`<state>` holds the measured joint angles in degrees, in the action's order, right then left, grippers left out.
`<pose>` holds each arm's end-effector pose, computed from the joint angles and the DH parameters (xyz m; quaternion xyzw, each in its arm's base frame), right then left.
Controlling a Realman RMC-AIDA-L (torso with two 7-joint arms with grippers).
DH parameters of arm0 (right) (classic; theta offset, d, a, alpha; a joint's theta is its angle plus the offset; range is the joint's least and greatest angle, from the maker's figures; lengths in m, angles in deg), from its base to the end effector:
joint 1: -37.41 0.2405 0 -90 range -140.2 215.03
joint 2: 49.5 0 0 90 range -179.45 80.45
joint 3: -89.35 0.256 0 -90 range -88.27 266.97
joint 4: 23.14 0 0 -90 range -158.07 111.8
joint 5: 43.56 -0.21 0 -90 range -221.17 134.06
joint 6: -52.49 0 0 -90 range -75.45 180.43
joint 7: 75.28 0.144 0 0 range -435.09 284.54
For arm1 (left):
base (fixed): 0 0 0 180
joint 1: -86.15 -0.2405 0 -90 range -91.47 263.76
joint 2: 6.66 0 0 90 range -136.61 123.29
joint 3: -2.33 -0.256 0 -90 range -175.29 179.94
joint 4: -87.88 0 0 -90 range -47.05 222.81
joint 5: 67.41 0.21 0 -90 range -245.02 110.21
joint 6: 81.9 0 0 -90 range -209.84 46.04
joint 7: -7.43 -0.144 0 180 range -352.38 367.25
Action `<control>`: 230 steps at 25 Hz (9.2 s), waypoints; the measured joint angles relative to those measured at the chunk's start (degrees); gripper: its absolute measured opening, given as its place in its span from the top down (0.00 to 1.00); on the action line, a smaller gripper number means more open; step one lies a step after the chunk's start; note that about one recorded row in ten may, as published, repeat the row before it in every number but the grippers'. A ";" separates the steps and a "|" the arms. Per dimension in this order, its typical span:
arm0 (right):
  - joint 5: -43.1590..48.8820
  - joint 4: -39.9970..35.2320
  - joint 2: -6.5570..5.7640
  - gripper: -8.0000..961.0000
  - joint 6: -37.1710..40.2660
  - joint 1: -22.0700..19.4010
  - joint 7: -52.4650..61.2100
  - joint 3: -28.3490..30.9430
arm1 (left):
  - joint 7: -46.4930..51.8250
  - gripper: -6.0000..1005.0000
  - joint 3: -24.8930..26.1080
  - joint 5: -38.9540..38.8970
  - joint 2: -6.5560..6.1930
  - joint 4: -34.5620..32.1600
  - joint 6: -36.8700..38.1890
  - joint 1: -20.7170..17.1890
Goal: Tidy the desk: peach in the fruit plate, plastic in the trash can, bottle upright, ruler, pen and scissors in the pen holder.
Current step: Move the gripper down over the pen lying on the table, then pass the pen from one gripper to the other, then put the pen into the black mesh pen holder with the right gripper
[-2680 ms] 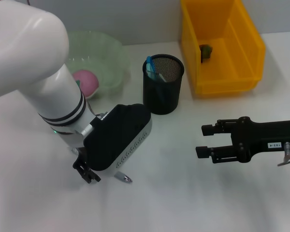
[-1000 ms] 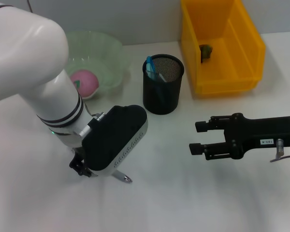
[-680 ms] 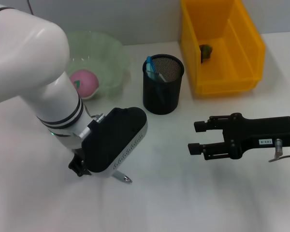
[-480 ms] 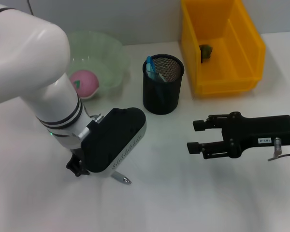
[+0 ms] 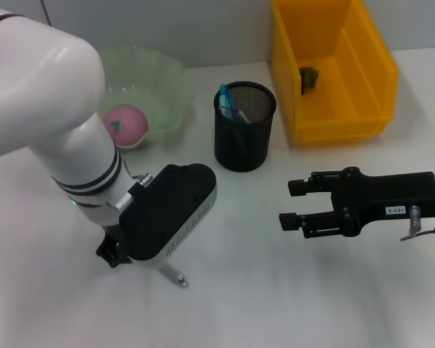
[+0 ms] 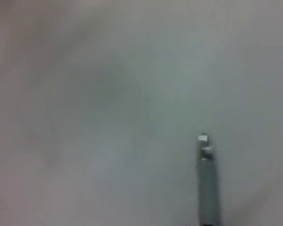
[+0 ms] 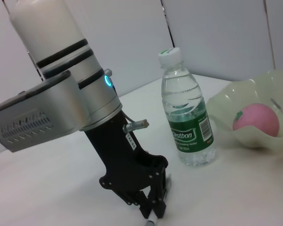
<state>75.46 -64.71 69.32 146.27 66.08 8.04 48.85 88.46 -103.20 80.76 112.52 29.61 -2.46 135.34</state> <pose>0.2681 0.3154 0.0049 -0.9471 0.2280 0.2077 0.0887 -0.1553 0.3525 -0.0898 0.8567 -0.3844 -0.3330 0.0866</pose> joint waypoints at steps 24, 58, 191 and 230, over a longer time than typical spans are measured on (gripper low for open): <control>-0.30 0.00 0.08 0.23 0.02 -0.24 -0.37 -0.01 | 4.46 0.85 54.55 -15.04 -1.12 -5.28 28.78 -2.74; -32.92 24.31 0.66 0.23 -0.97 0.10 -91.98 0.16 | 74.66 0.85 64.15 -26.56 -2.31 4.61 24.59 -3.59; -32.34 36.74 1.01 0.85 6.44 6.84 -149.00 -11.76 | 79.27 0.72 62.65 -26.18 -4.93 14.23 26.62 2.53; -33.06 33.75 0.45 0.83 18.61 0.23 -118.16 0.07 | 34.10 0.20 64.64 -39.58 -5.71 12.86 30.89 -10.71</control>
<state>42.39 -30.96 69.77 164.88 66.30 -110.12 48.92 122.57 -38.56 41.18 106.81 42.47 28.43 124.63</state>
